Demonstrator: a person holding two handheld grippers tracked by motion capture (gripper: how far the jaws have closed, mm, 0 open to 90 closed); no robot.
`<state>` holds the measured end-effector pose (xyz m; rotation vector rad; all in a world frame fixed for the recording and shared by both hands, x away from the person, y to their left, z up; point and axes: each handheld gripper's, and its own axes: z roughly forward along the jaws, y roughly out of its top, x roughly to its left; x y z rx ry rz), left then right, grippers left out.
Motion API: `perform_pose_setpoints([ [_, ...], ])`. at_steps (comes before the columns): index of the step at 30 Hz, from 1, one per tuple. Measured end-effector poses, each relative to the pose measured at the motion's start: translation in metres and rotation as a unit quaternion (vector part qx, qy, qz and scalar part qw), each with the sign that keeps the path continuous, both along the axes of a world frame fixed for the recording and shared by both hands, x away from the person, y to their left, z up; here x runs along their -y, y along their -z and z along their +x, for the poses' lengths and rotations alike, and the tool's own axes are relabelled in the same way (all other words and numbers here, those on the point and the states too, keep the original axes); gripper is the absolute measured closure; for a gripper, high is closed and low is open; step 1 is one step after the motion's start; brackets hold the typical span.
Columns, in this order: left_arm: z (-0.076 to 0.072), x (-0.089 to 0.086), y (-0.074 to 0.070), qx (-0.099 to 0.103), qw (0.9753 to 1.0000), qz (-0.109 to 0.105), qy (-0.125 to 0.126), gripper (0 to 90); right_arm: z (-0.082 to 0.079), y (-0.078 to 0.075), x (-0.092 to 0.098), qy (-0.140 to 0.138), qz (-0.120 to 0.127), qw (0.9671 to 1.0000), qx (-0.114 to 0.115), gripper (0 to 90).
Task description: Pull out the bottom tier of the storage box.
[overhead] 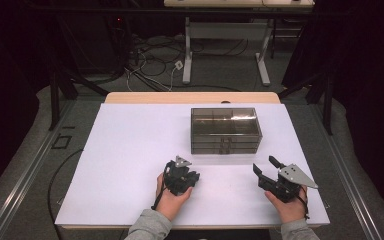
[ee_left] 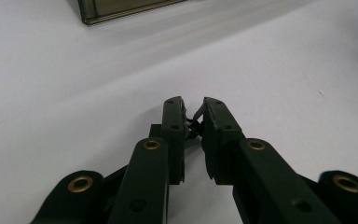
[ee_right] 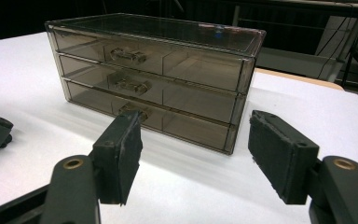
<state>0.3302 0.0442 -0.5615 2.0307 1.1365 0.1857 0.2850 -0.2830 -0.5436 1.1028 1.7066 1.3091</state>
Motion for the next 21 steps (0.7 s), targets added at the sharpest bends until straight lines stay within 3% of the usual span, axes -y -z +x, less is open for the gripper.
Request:
perform_pose_setpoints([
  [13,0.008,-0.023,-0.009,0.009,0.9996,-0.008,-0.025,79.9,0.001,0.001,0.000,-0.003,0.000,1.0000,-0.003,34.4],
  [21,0.014,-0.044,-0.011,0.010,0.9984,-0.011,-0.055,79.9,0.001,0.001,0.000,-0.004,0.000,1.0000,-0.005,34.4],
])
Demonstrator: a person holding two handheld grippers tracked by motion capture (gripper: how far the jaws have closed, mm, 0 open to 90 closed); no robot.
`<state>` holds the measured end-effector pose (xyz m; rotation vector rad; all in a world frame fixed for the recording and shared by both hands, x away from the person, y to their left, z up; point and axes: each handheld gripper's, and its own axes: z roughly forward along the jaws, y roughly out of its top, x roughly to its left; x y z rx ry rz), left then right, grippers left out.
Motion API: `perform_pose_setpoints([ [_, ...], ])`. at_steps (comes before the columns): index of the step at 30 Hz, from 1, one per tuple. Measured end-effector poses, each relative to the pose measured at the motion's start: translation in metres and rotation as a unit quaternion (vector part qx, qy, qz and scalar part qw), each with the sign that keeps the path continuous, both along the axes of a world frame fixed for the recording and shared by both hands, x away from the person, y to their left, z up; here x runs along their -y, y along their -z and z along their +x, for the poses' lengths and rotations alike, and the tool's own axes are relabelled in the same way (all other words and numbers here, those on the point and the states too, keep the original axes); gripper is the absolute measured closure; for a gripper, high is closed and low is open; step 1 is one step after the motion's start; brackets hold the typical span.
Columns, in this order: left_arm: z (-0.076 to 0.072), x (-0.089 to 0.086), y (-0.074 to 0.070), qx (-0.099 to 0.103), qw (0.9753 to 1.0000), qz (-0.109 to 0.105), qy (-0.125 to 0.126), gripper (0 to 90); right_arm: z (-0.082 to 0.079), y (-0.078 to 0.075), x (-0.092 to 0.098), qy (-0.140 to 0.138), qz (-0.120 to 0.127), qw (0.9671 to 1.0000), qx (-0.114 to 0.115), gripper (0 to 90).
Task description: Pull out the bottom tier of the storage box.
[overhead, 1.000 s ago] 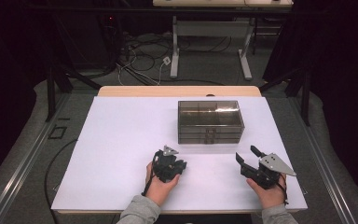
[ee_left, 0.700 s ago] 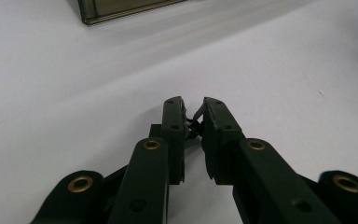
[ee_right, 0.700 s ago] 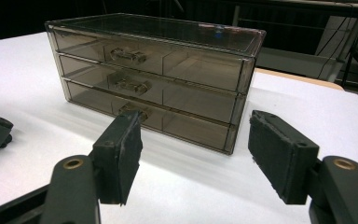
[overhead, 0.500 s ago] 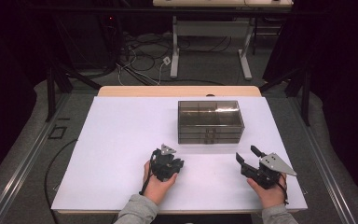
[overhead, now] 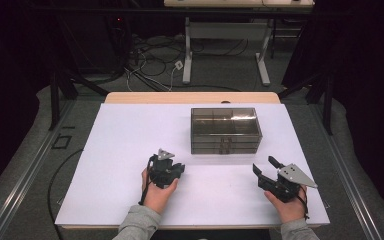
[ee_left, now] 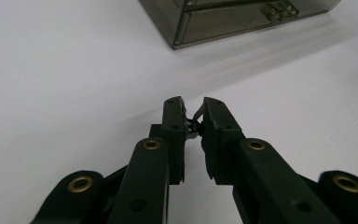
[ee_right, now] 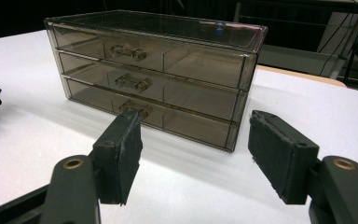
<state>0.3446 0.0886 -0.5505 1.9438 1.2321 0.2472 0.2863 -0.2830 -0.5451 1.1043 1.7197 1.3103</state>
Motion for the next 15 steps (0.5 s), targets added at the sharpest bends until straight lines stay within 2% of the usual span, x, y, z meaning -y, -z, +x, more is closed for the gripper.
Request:
perform_pose_setpoints([
  [11,0.005,-0.011,0.005,0.001,0.9997,0.010,-0.023,79.9,0.000,0.001,0.001,-0.002,0.004,1.0000,-0.006,34.5],
  [12,0.006,-0.013,0.006,0.004,0.9994,0.021,-0.027,79.9,0.000,0.001,0.001,-0.001,0.004,1.0000,-0.006,34.6],
  [15,0.007,-0.014,0.008,0.005,0.9992,0.025,-0.030,79.9,0.000,0.001,0.001,-0.004,0.004,1.0000,-0.008,34.6],
])
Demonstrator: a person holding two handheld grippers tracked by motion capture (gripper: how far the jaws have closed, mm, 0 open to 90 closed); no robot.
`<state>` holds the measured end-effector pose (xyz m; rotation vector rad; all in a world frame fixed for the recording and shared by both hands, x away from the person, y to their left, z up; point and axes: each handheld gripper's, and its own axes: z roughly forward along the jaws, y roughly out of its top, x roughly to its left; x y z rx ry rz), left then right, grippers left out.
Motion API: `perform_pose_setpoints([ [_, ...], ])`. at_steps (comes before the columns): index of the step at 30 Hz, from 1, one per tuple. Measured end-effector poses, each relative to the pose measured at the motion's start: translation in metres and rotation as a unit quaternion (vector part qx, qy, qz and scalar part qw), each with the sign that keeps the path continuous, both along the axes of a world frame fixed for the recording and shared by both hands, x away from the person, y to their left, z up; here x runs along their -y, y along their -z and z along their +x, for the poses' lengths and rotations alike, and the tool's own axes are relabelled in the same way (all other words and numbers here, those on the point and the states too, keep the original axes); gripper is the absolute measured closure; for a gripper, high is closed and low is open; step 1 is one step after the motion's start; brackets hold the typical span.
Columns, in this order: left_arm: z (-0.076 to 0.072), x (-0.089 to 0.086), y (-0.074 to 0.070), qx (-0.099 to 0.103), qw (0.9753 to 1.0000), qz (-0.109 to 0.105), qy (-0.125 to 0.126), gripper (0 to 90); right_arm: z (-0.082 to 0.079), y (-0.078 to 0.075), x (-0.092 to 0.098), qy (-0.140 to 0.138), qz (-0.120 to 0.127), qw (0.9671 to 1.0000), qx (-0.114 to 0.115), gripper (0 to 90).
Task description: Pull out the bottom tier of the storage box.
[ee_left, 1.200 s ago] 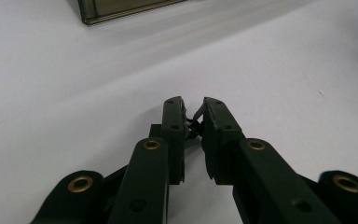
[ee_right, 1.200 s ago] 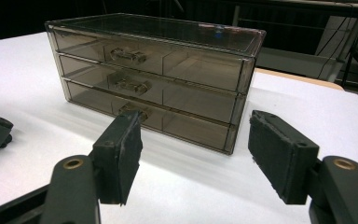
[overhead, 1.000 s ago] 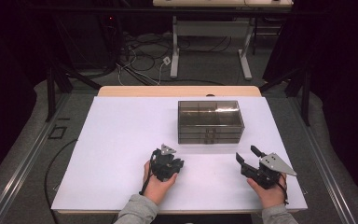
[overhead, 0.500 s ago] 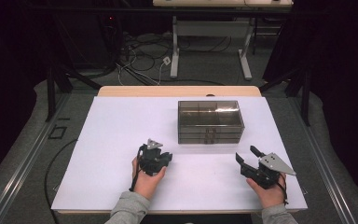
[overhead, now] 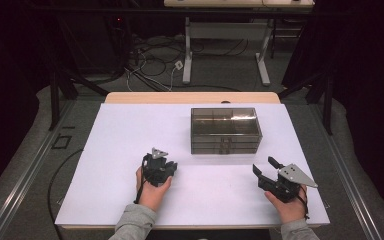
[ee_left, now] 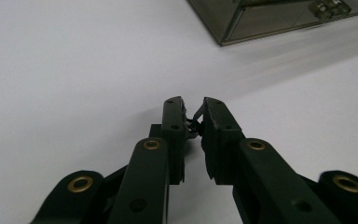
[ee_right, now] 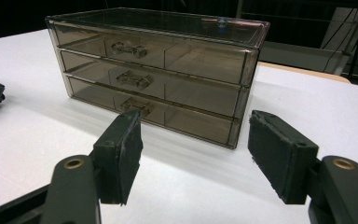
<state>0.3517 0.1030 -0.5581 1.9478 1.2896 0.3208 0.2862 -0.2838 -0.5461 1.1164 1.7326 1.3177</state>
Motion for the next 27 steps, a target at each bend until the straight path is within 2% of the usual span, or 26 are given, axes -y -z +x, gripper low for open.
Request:
perform_pose_setpoints([
  [4,0.0011,-0.0013,0.0025,0.000,1.0000,0.007,-0.003,79.9,0.0001,0.0001,0.0001,0.000,0.000,1.0000,-0.002,34.6],
  [27,0.0011,-0.0016,0.0050,0.003,1.0000,0.008,-0.004,76.5,0.0013,0.0005,0.0008,-0.001,0.002,1.0000,-0.003,34.6],
])
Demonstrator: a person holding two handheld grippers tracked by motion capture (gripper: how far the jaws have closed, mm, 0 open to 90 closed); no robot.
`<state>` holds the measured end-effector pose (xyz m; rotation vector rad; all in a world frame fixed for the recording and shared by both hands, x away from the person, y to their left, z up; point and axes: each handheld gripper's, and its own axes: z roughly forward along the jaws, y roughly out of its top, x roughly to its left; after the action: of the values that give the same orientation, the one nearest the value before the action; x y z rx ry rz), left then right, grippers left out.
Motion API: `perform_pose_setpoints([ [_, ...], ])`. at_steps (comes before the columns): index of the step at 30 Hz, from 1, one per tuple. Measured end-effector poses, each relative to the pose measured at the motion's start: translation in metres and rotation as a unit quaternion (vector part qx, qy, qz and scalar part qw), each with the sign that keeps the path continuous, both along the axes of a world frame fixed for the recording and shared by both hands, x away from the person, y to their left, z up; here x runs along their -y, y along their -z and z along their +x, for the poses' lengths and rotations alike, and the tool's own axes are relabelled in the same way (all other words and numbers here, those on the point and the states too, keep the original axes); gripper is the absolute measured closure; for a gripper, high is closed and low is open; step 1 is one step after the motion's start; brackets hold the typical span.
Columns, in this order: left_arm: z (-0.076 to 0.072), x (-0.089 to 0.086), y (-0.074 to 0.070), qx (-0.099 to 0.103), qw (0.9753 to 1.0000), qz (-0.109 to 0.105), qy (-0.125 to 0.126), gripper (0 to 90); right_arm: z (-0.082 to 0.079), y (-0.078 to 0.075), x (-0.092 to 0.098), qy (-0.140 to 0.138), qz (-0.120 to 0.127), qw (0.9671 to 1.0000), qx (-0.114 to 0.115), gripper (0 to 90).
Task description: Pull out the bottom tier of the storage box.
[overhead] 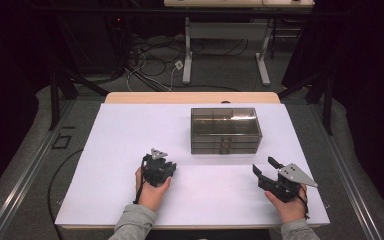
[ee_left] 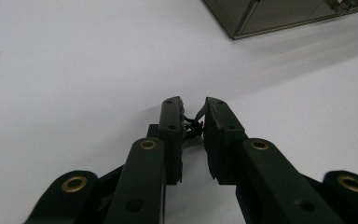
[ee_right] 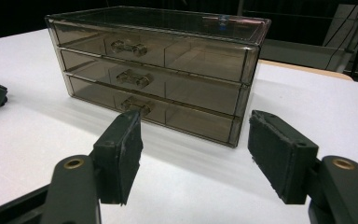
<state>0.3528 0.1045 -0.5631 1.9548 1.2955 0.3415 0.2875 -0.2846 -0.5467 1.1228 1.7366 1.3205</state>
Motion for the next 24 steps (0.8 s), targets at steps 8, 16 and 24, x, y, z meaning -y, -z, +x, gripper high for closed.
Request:
perform_pose_setpoints([
  [8,0.000,-0.004,-0.001,0.004,0.9999,-0.013,-0.006,65.3,0.001,0.000,0.000,0.000,-0.001,1.0000,0.002,34.6],
  [16,-0.001,-0.013,-0.005,0.032,0.9990,-0.032,-0.006,49.4,0.002,0.001,-0.001,0.000,-0.008,1.0000,0.000,34.4],
  [24,-0.004,-0.016,-0.011,0.061,0.9977,-0.030,0.001,42.1,0.007,0.001,-0.006,-0.008,-0.045,0.9989,-0.006,30.8],
])
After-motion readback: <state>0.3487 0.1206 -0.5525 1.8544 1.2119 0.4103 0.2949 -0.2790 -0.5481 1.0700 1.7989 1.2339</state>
